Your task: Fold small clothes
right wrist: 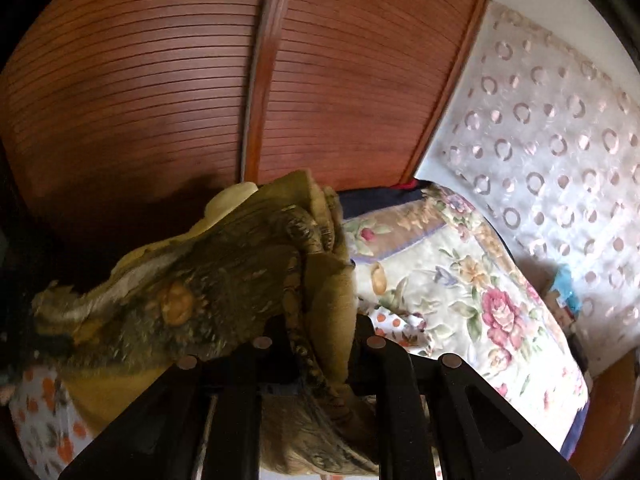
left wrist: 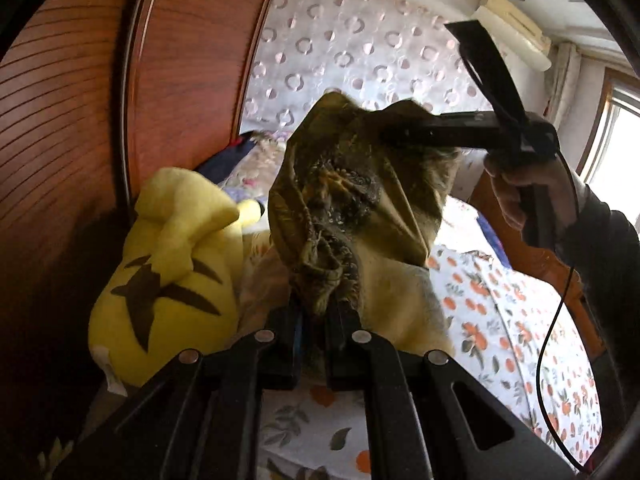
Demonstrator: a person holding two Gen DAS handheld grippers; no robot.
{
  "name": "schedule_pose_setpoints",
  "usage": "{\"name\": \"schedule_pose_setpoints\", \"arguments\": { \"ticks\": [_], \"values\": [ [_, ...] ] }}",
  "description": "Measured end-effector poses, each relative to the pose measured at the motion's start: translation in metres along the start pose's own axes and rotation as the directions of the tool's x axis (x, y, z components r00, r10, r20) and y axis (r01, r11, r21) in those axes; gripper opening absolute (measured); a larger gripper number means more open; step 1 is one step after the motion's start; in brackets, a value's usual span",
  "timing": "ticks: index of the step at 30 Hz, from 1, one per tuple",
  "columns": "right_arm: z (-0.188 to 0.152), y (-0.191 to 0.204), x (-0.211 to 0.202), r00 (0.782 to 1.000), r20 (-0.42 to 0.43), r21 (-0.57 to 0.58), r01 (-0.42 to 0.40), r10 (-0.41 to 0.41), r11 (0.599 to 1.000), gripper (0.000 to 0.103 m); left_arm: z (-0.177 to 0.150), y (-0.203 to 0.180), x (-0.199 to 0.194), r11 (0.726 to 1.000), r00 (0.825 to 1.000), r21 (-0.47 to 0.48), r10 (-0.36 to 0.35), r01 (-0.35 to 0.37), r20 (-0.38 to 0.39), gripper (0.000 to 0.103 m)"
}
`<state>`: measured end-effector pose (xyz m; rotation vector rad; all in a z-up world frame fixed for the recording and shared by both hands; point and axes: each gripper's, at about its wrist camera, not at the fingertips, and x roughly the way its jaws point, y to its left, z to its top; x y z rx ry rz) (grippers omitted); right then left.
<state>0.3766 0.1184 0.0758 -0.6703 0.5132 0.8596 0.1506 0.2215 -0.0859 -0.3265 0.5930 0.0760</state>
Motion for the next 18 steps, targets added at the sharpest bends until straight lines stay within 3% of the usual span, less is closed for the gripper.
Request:
{"name": "schedule_pose_setpoints", "arguments": {
  "ticks": [3,4,6,8,10,12,13,18],
  "values": [
    [-0.005,-0.001,-0.001,0.998,0.003,0.077,0.056,-0.056,0.995,0.052,-0.003,0.001,0.003,0.999,0.999,0.026,0.042,-0.042,-0.008,0.009],
    [-0.011,0.002,-0.004,0.998,0.011,0.104,0.059,-0.060,0.993,0.054,-0.004,0.000,0.002,0.999,0.999,0.027,0.045,-0.044,-0.010,0.011],
    [-0.020,-0.002,-0.009,0.997,0.026,0.148,0.073,-0.077,0.986,0.056,-0.003,0.001,0.000,0.999,0.999,0.024,0.048,-0.048,-0.008,0.017],
    [-0.028,0.001,-0.011,0.998,0.028,0.181,0.050,-0.056,0.982,0.056,-0.002,0.002,-0.007,0.997,0.998,0.037,0.061,-0.062,0.015,0.038],
    [-0.040,0.004,-0.017,0.998,0.045,0.218,0.023,-0.034,0.976,0.056,0.001,-0.002,-0.017,0.994,0.995,0.066,0.078,-0.082,0.054,0.048],
    [-0.051,0.008,-0.028,0.998,0.060,0.248,-0.001,-0.014,0.969,0.056,0.003,-0.010,-0.027,0.992,0.994,0.098,0.078,-0.085,0.076,0.064],
    [-0.060,0.009,-0.034,0.998,0.068,0.257,-0.005,-0.013,0.966,0.056,0.004,-0.014,-0.031,0.990,0.993,0.111,0.074,-0.084,0.089,0.079],
    [-0.108,0.023,-0.078,0.995,0.101,0.294,-0.011,-0.020,0.956,0.056,0.008,-0.046,-0.050,0.983,0.991,0.171,0.040,-0.061,0.126,0.088]
  ]
}}
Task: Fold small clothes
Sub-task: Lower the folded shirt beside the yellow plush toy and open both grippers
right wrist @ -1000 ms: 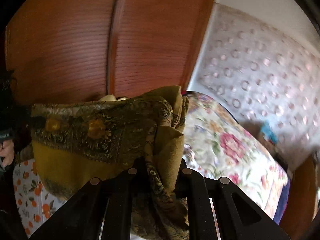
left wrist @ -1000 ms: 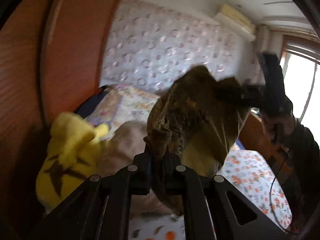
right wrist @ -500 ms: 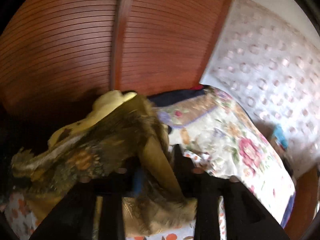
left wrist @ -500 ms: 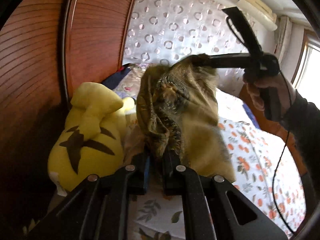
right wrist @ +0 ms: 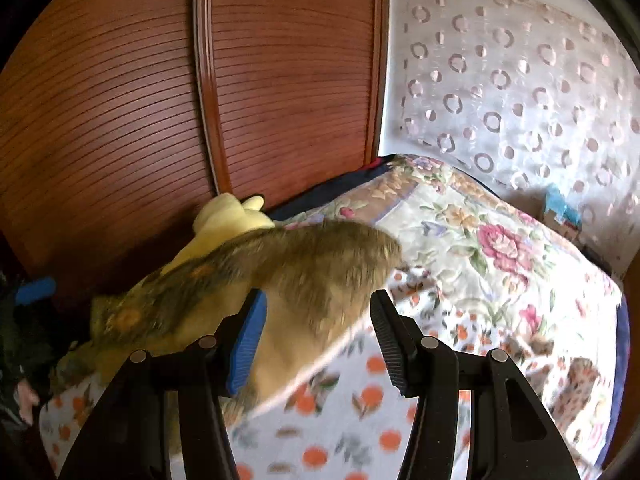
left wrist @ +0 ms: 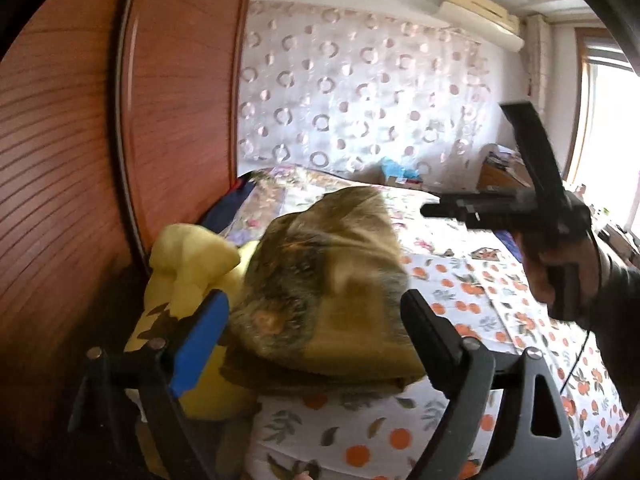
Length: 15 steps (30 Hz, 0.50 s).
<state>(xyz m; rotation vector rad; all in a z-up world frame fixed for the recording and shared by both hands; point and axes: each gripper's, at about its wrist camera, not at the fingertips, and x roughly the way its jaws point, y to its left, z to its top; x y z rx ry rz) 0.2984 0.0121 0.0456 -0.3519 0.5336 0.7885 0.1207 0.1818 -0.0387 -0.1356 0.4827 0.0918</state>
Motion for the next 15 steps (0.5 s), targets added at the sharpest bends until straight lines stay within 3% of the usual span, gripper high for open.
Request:
{"name": "schedule_pose_setpoints", "arguments": {
  "ticks": [2,7,12,15],
  "values": [
    [-0.019,0.003,-0.027,1.000,0.022,0.016,0.012,-0.012,1.000,0.056,0.002,-0.013,-0.005,1.000,1.000,0.021,0.006,-0.006,0.004,0.088],
    [-0.066,0.010,-0.090,0.994,0.089,0.095,0.059,-0.067,0.994,0.079,-0.001,-0.043,-0.019,0.998,1.000,0.054,-0.017,0.016,0.017,0.088],
    [-0.105,0.021,-0.127,0.982,0.098,0.167,0.146,-0.164,0.975,0.083,-0.012,-0.071,-0.030,0.995,0.998,0.086,-0.052,0.050,0.026,0.088],
    [-0.127,0.028,-0.151,0.963,0.111,0.202,0.219,-0.244,0.955,0.083,-0.018,-0.086,-0.035,0.992,0.997,0.099,-0.076,0.074,0.024,0.088]
  ]
}}
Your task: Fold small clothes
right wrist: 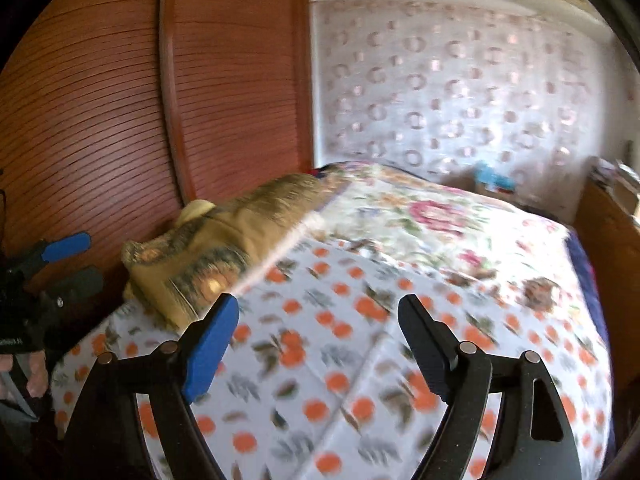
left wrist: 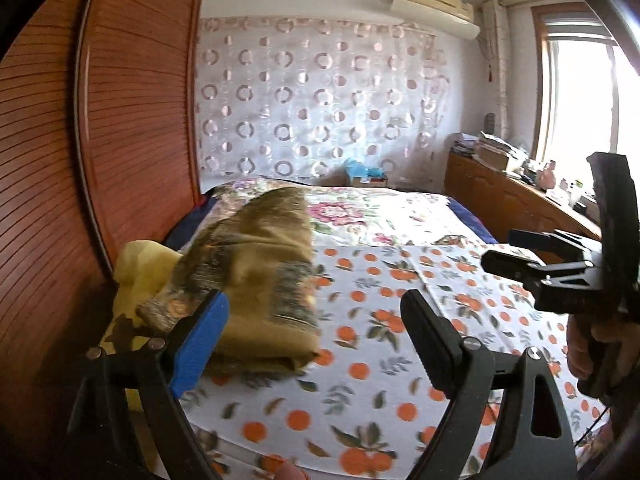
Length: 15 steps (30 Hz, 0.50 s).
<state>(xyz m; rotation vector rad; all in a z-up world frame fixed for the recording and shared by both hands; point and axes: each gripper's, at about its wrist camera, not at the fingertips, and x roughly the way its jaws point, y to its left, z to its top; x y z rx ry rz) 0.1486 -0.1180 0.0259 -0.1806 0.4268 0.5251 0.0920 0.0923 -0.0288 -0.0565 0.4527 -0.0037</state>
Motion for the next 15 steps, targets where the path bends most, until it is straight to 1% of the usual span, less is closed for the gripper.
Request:
{"name": "schedule_pose_setpoints", "arguments": {
  "ticks": [3,6,9,12,15],
  "values": [
    [-0.019,-0.005,-0.022,0.999,-0.007,0.049,0.038,-0.038,0.998,0.083,-0.004,-0.017,-0.002,1.000,1.000,0.012,-0.021,0.021,-0.004,0.088],
    [-0.031,-0.006,-0.047,0.996,0.006,0.081,0.086,-0.087,0.993,0.083,-0.005,-0.033,-0.007,0.998,0.999,0.027,-0.050,0.050,0.002,0.088],
    [-0.038,0.002,-0.071,0.992,0.019,0.109,0.123,-0.125,0.986,0.083,-0.003,-0.049,-0.014,0.997,0.998,0.032,-0.066,0.066,0.004,0.088],
    [-0.040,0.010,-0.097,0.985,0.050,0.138,0.157,-0.165,0.978,0.083,0.001,-0.063,-0.023,0.995,0.996,0.032,-0.090,0.089,0.022,0.088],
    [-0.048,0.021,-0.119,0.978,0.077,0.157,0.179,-0.192,0.971,0.083,0.008,-0.075,-0.033,0.995,0.995,0.051,-0.089,0.087,0.044,0.088]
  ]
}}
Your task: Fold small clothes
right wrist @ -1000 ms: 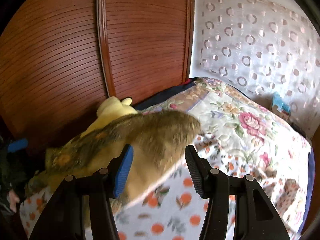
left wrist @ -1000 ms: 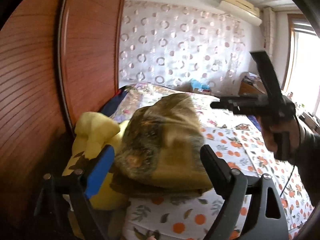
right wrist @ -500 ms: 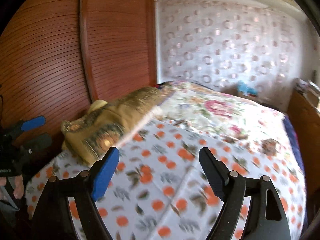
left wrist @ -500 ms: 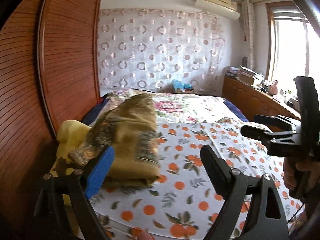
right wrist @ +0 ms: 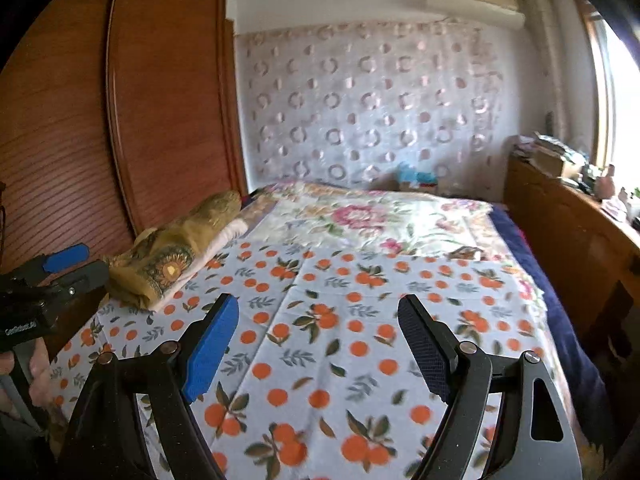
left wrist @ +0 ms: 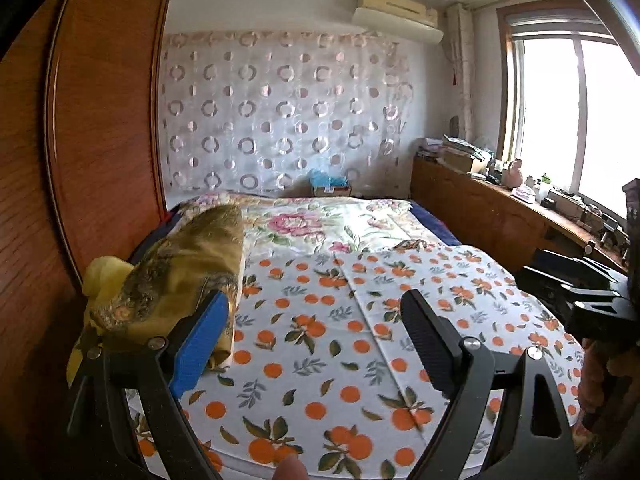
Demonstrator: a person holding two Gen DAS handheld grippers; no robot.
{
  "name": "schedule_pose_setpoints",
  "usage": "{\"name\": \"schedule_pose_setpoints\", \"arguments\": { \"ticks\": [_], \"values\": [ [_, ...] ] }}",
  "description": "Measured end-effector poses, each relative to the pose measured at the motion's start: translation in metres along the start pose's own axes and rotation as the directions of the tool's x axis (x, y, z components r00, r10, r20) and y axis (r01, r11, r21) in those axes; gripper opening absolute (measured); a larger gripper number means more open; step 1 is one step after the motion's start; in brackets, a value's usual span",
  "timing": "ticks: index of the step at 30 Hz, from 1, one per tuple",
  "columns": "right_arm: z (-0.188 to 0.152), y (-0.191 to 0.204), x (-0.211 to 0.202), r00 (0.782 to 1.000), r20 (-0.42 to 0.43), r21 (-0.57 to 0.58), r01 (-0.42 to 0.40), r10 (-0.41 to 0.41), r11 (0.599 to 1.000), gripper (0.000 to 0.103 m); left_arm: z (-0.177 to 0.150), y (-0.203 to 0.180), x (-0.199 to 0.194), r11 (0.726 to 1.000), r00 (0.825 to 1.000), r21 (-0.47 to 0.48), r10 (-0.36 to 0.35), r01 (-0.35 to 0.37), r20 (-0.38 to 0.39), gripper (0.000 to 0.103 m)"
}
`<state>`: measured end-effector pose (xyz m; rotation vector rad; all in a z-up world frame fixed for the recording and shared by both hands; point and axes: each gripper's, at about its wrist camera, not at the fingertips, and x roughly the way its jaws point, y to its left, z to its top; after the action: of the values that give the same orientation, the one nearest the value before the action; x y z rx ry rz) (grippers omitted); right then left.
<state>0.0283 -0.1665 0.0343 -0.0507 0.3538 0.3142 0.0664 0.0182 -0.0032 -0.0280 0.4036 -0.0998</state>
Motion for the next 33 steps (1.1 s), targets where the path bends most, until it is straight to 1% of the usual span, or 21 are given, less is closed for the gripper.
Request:
{"name": "schedule_pose_setpoints", "arguments": {
  "ticks": [5,6,9,11,14,17,33],
  "values": [
    [-0.002,0.007,-0.028,0.998,0.051,0.025,0.030,-0.031,0.999,0.083,0.010,-0.012,-0.014,1.000,1.000,0.012,-0.007,0.006,0.030,0.088],
    [-0.007,0.008,-0.032,0.998,0.059,0.027,0.033,-0.034,0.999,0.083,0.012,-0.014,-0.017,1.000,0.999,0.014,-0.005,0.004,0.035,0.088],
    [-0.009,0.014,-0.040,0.996,0.078,0.030,0.043,-0.045,0.999,0.083,0.016,-0.019,-0.022,0.999,0.998,0.033,0.033,-0.035,0.048,0.088],
    [-0.012,0.017,-0.044,0.995,0.086,0.034,0.052,-0.054,0.998,0.083,0.017,-0.021,-0.024,0.998,0.998,0.043,0.042,-0.044,0.051,0.088],
    [-0.025,0.015,-0.036,0.995,0.090,0.037,0.049,-0.052,0.998,0.083,0.017,-0.022,-0.025,0.998,0.998,0.049,0.031,-0.033,0.049,0.088],
    [-0.030,0.010,-0.025,0.995,0.088,0.046,0.053,-0.057,0.998,0.083,0.016,-0.023,-0.025,0.998,0.998,0.048,0.029,-0.031,0.047,0.088],
    [-0.027,-0.007,-0.022,0.996,0.078,0.040,0.044,-0.047,0.998,0.083,0.014,-0.023,-0.023,0.999,0.999,0.040,0.026,-0.027,0.038,0.088]
  ]
}}
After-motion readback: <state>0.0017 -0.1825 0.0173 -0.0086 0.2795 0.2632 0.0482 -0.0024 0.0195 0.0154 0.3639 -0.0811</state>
